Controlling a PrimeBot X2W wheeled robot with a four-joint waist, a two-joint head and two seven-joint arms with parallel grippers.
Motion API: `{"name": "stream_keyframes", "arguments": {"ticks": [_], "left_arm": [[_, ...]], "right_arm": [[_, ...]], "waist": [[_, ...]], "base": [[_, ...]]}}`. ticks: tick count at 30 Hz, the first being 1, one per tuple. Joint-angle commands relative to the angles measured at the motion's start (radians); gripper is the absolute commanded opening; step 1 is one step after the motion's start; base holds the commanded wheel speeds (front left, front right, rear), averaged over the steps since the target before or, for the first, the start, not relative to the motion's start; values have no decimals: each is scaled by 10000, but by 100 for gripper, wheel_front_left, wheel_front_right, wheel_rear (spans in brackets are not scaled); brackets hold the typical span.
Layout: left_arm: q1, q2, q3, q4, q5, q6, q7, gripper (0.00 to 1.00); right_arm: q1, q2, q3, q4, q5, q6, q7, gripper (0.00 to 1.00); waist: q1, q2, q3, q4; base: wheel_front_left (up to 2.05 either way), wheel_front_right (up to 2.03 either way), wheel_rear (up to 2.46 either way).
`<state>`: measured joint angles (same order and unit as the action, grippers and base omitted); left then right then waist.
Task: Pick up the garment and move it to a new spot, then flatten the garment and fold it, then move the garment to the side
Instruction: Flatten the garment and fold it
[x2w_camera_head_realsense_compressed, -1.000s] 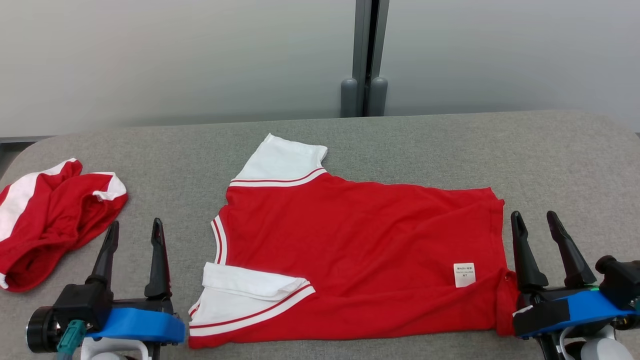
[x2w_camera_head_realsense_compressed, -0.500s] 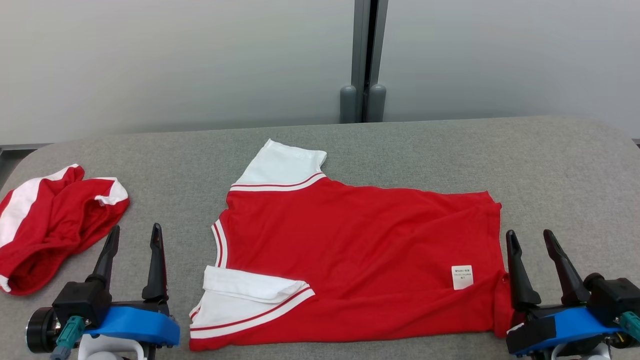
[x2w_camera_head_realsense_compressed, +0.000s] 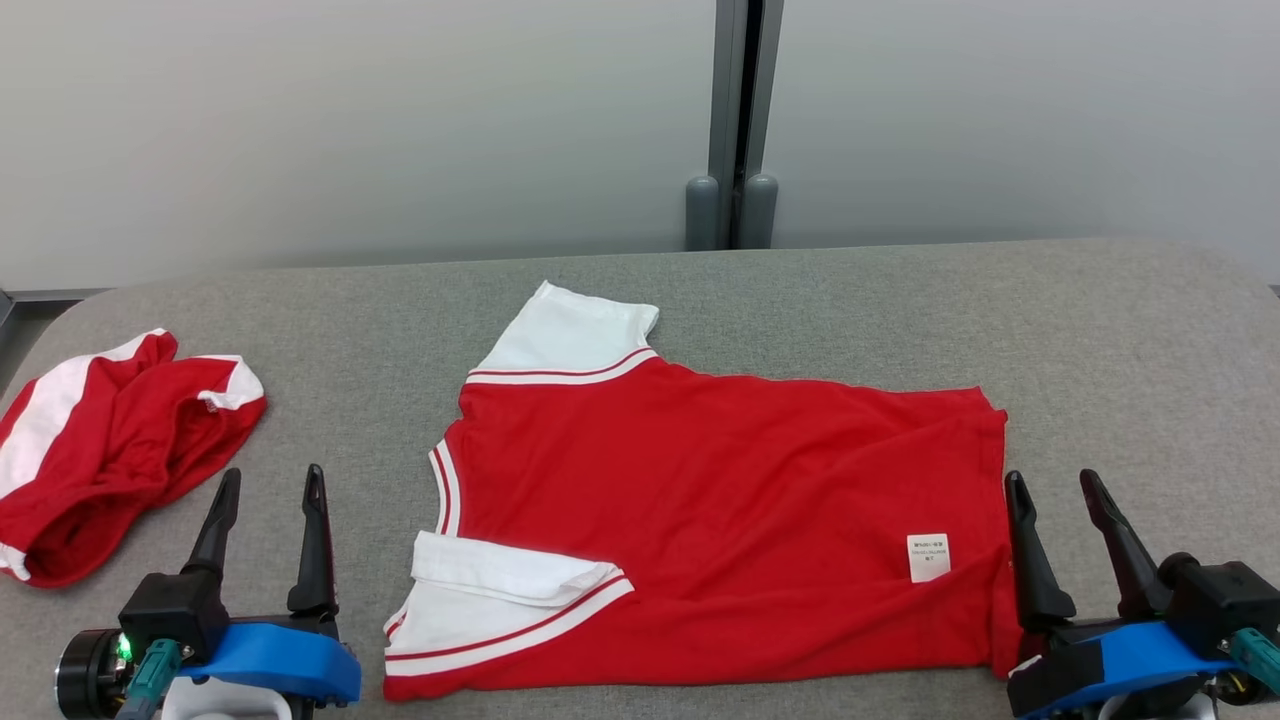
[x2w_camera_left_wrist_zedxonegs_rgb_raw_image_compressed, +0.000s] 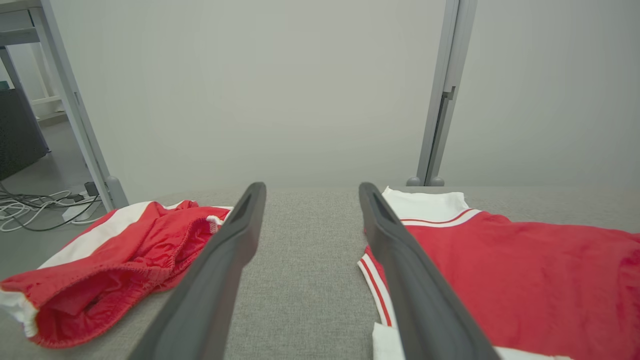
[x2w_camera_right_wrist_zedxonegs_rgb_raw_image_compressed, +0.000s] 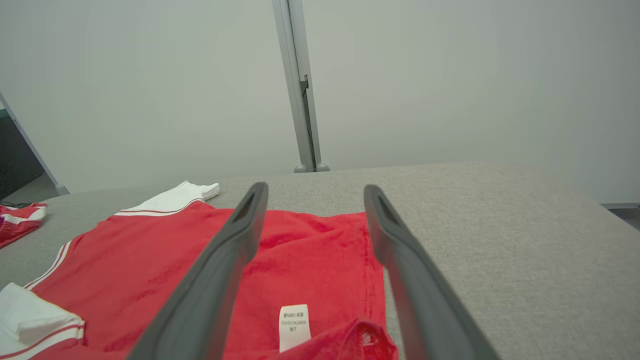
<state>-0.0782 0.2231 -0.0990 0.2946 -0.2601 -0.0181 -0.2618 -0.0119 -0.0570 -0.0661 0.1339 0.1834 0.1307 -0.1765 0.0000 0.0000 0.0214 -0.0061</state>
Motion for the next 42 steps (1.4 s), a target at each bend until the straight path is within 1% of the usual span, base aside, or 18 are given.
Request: {"name": "stream_keyframes", "arguments": {"ticks": [1,14,18,25,30,34,36,42], "left_arm": [[-39,2,71,36,78,-5,-45,100],[-84,-37,118,191,184,-78,-44,100],[-666,146,4,234,264,-237,4,100],[-2789,889,-254,454,337,-747,439,100],[-4624,1379,-616,698,112,-1028,1065,100],[-6128,1704,-1161,1035,-129,-1127,1646,100],[-6865,1832,-1601,1273,-283,-1146,1907,100],[-8787,2352,-2994,2152,-1459,-1121,2749,100]], "right_arm": [[63,35,-10,-21,-51,1,24,100],[-39,57,-60,191,-18,1,128,100],[-613,-237,-191,243,-116,1,244,100],[-2252,-983,-358,372,74,1,729,100],[-3583,-1450,-285,622,144,1,1242,100],[-4335,-1584,-227,874,206,1,1697,100],[-4673,-1615,-122,904,242,1,1823,100],[-5380,-1503,323,882,472,1,1804,100]], "waist": [[0,0,1,4],[0,0,78,-58],[0,0,312,-91],[0,0,1195,-291],[0,0,2129,-604],[0,0,2908,-857],[0,0,3314,-964],[0,0,4438,-1391]], "base": [[0,0,0],[0,0,0],[0,0,0],[0,0,0],[0,0,0],[0,0,0],[0,0,0],[0,0,0]]}}
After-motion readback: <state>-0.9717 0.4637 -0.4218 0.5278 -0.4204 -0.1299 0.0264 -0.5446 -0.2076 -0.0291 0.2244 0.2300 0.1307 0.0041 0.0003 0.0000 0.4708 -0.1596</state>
